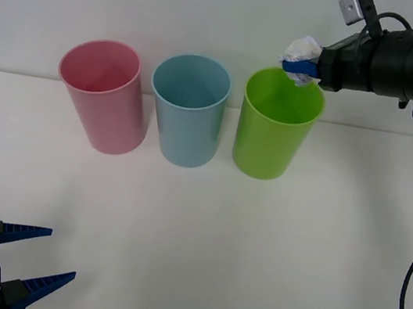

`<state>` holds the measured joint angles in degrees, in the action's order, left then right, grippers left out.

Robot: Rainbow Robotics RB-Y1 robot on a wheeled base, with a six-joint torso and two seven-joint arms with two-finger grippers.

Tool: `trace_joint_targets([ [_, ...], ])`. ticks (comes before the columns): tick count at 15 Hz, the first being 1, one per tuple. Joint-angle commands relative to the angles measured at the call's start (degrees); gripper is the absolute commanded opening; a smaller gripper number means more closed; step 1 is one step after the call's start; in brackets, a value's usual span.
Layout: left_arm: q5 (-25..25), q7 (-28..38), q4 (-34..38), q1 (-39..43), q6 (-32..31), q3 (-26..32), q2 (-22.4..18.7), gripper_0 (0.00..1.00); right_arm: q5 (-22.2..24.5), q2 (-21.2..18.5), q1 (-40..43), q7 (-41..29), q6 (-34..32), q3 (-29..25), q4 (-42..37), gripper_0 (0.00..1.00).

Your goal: Put cans in the blue bin and PET bottles in the pink bin and trash in the green bin.

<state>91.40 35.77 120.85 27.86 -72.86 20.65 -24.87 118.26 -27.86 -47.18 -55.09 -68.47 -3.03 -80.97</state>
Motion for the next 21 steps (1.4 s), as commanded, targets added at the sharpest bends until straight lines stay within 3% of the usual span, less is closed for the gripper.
trace_joint_targets([
  [1,0.0,0.0,0.0,0.0,0.0,0.0,0.0,1.0,1.4,0.0,-1.0,-1.0,1.3,3.2,1.7,0.0],
  [8,0.0,0.0,0.0,0.0,0.0,0.0,0.0,1.0,5.8,0.4,-0.9,-2.6,2.2,6.4,2.7,0.0],
  [21,0.0,0.0,0.0,0.0,0.0,0.0,0.0,1.0,8.0,0.4,0.1,-3.4,2.1,6.9,2.7,0.0],
])
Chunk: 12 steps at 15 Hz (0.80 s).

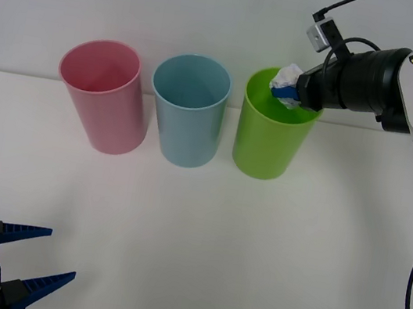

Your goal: Put cans in the blue bin and PET bottles in the pink bin and trash in the green bin.

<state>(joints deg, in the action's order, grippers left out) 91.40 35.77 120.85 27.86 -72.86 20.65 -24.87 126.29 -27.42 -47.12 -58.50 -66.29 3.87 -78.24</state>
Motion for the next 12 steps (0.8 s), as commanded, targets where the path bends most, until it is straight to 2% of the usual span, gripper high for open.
trace_joint_targets([
  [1,0.0,0.0,0.0,0.0,0.0,0.0,0.0,1.0,0.0,0.0,0.0,0.1,0.0,0.0,-0.1,0.01],
  [2,0.0,0.0,0.0,0.0,0.0,0.0,0.0,1.0,-0.1,0.0,0.0,0.3,0.3,0.0,-0.1,0.39],
  [3,0.0,0.0,0.0,0.0,0.0,0.0,0.0,1.0,-0.2,0.1,0.0,0.7,0.9,0.1,-0.1,1.0],
  [12,0.0,0.0,0.0,0.0,0.0,0.0,0.0,1.0,-0.8,0.2,-0.1,0.4,1.6,0.0,-0.1,1.0],
])
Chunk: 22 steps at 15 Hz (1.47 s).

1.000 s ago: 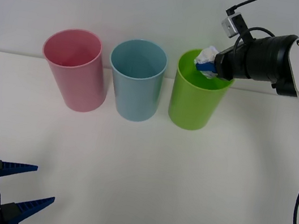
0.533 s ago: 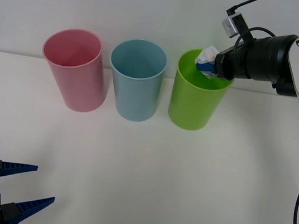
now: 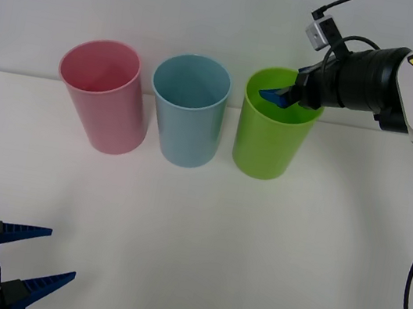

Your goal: Put cans in the blue bin and PET bottles in the pink bin and trash in the green bin.

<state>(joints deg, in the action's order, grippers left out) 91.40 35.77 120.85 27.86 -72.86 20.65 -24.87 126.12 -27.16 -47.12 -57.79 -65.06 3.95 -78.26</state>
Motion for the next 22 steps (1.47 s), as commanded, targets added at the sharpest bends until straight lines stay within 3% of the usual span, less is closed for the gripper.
trace_joint_targets([
  [1,0.0,0.0,0.0,0.0,0.0,0.0,0.0,1.0,-2.5,-0.1,-0.1,-0.3,0.4,-1.2,-0.2,1.0],
  [5,0.0,0.0,0.0,0.0,0.0,0.0,0.0,1.0,-10.2,-3.3,1.0,0.2,-0.2,-4.1,-5.3,1.0],
  [8,0.0,0.0,0.0,0.0,0.0,0.0,0.0,1.0,-19.6,-7.7,8.2,1.2,-0.2,-7.9,-14.3,1.0],
  [10,0.0,0.0,0.0,0.0,0.0,0.0,0.0,1.0,-23.2,-8.5,16.3,2.3,-0.2,-11.7,-21.8,1.0],
  [16,0.0,0.0,0.0,0.0,0.0,0.0,0.0,1.0,-33.0,-8.5,37.1,14.6,-0.2,-19.4,-34.4,1.0],
  [22,0.0,0.0,0.0,0.0,0.0,0.0,0.0,1.0,-38.8,-4.7,51.4,28.8,-2.2,-22.8,-37.9,1.0],
])
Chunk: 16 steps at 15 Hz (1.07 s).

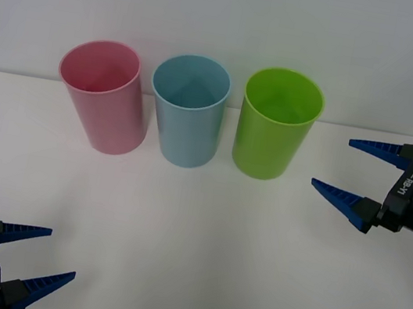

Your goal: Put cans in the blue bin and PET bottles in the pink bin and trash in the green bin.

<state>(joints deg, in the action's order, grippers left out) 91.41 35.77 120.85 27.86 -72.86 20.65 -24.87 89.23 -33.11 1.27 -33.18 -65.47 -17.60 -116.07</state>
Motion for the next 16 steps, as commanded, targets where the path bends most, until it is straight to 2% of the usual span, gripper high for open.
trace_joint_targets([
  [1,0.0,0.0,0.0,0.0,0.0,0.0,0.0,1.0,-2.6,2.1,4.3,5.9,-3.1,-2.0,-0.1,1.0],
  [5,0.0,0.0,0.0,0.0,0.0,0.0,0.0,1.0,-3.7,5.7,7.3,11.5,-9.2,-5.3,-0.1,1.0],
  [10,0.0,0.0,0.0,0.0,0.0,0.0,0.0,1.0,-5.7,5.8,11.5,13.9,-11.3,-7.2,-0.1,1.0],
  [16,0.0,0.0,0.0,0.0,0.0,0.0,0.0,1.0,-5.2,5.6,13.7,16.0,-13.6,-9.1,-0.1,1.0],
])
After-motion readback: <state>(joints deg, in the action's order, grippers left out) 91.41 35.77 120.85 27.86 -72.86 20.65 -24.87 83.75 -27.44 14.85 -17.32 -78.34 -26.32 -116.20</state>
